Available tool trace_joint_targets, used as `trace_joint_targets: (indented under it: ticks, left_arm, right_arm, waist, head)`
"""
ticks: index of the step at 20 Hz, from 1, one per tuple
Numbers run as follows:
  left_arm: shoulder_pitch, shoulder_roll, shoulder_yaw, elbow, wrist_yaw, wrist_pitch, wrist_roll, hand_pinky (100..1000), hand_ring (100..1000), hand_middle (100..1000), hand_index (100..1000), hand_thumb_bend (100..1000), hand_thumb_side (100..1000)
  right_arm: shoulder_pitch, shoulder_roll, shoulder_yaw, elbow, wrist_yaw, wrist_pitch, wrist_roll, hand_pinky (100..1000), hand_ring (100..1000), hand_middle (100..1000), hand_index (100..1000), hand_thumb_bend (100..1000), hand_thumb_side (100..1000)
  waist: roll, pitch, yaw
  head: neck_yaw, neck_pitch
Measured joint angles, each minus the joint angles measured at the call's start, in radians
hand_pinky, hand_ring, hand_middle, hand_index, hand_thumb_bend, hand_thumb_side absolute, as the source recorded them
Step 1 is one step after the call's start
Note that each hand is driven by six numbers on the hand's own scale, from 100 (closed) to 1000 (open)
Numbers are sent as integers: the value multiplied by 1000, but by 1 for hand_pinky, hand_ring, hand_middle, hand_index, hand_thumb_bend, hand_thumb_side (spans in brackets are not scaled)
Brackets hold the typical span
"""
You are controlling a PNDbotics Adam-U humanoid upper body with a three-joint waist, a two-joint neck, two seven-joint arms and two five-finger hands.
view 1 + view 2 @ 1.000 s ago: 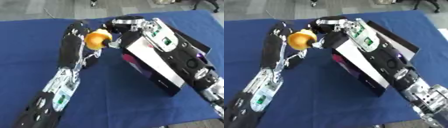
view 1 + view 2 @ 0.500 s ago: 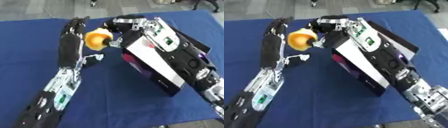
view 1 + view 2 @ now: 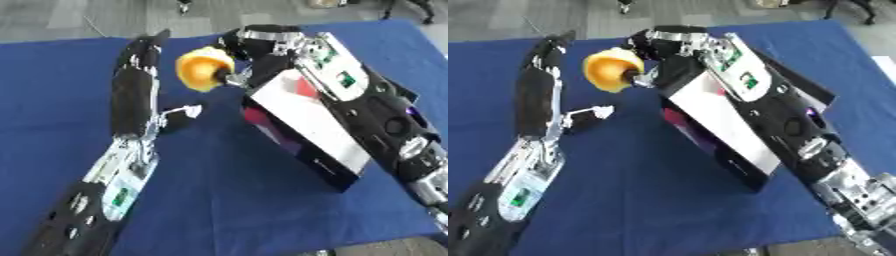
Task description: Pick up the objects with one hand, pass them to the other hand, and then place them into the box on the other side of the table.
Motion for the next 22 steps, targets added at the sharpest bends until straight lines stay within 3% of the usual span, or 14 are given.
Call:
trace_joint_targets:
  ticks: [4, 11, 22]
  left_arm:
    - [8, 18, 3, 2, 12, 0, 2, 859, 854, 707, 891, 839, 119]
    - [25, 61, 22, 4, 52, 14, 14, 841, 839, 686, 876, 761, 195]
    - [47, 127, 44, -7, 116, 47, 36, 841, 835, 683, 868, 719, 245]
  right_arm:
    - [14, -34, -22, 0, -14, 3, -30, 1000, 958, 579, 710, 100, 100]
    - [18, -69, -79, 22, -3, -1, -101, 1000, 951, 586, 712, 100, 100]
    - [87, -114, -155, 59, 64, -36, -203, 1000, 943, 593, 713, 100, 100]
  waist:
    - [0, 0, -12]
    - [1, -1, -35]
    - [16, -6, -61]
  head:
    - [7, 0]
    - [8, 0]
    - [-37, 0]
